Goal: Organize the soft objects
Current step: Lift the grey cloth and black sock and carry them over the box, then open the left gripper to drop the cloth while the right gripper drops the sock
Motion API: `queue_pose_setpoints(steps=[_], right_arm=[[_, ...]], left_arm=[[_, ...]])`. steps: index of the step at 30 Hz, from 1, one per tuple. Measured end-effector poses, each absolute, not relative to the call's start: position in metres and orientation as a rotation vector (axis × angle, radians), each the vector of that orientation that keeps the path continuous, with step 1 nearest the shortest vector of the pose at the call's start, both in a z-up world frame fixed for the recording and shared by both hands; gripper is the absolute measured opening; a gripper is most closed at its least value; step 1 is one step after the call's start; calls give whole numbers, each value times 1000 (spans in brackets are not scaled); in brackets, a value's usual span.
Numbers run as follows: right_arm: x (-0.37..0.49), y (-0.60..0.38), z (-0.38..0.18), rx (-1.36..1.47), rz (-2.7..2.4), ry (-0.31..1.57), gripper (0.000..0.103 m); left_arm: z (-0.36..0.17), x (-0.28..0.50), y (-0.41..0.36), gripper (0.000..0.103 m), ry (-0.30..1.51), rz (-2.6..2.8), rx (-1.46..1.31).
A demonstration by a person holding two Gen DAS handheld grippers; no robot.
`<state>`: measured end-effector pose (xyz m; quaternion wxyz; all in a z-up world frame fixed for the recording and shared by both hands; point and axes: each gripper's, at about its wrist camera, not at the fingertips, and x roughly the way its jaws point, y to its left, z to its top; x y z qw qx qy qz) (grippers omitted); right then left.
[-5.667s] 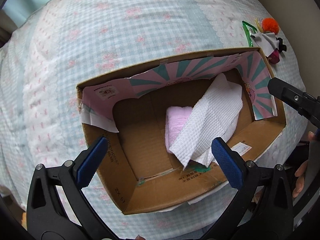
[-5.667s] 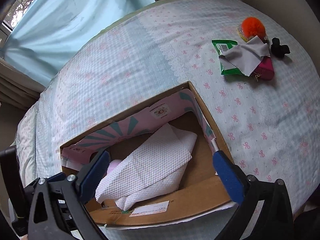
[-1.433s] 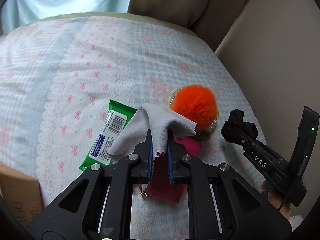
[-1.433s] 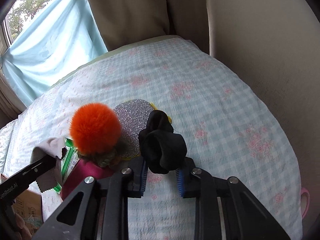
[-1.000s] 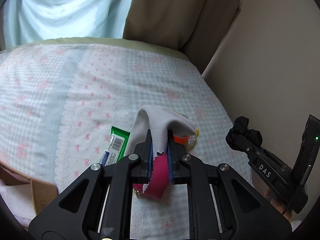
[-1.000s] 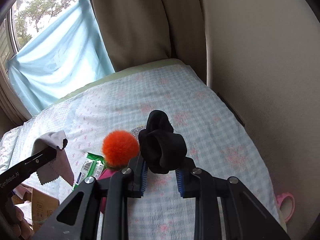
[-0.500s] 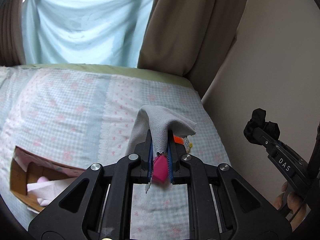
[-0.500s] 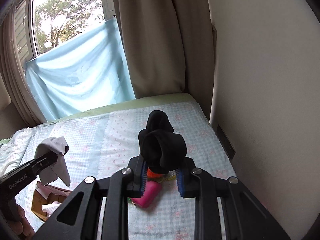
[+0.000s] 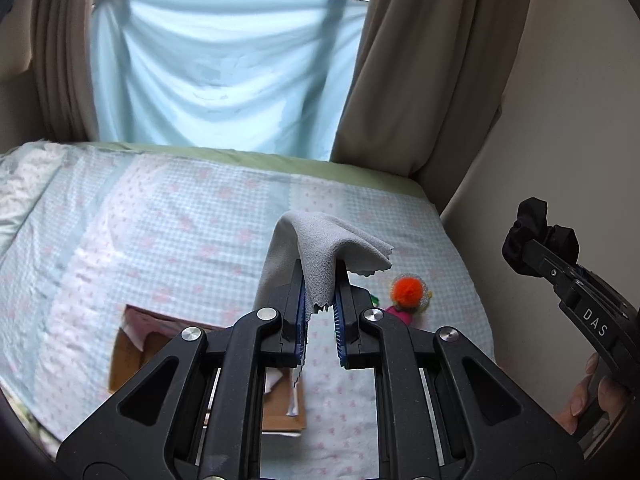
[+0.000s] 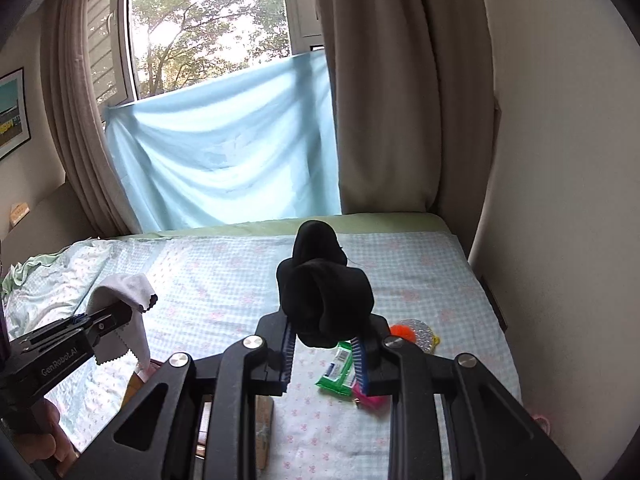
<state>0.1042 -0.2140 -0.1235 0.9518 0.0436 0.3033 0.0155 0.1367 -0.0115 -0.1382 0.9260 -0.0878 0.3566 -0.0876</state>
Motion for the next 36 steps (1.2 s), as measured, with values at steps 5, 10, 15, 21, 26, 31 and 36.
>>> queue_pose_setpoints(steps=[5, 10, 15, 21, 26, 31, 36], right_arm=[[109, -143, -126, 98, 56, 656, 22], [111, -75, -144, 101, 72, 704, 22], [121, -27, -176, 156, 68, 791, 22], [139, 6, -225, 165, 62, 943, 22], [149, 16, -273, 185, 41, 1076, 22], [168, 15, -314, 220, 22, 1171, 22], [194, 15, -352, 237, 27, 1275, 22]], left_arm=[[-143, 137, 55, 10, 777, -181, -140], [-164, 140, 121, 10, 833, -183, -98], [-193, 147, 171, 10, 913, -195, -51], [-242, 162, 194, 10, 1025, -219, -30], [-289, 177, 194, 10, 1129, -242, -32], [-335, 197, 192, 10, 1229, -248, -44], [-375, 217, 182, 10, 1323, -274, -21]])
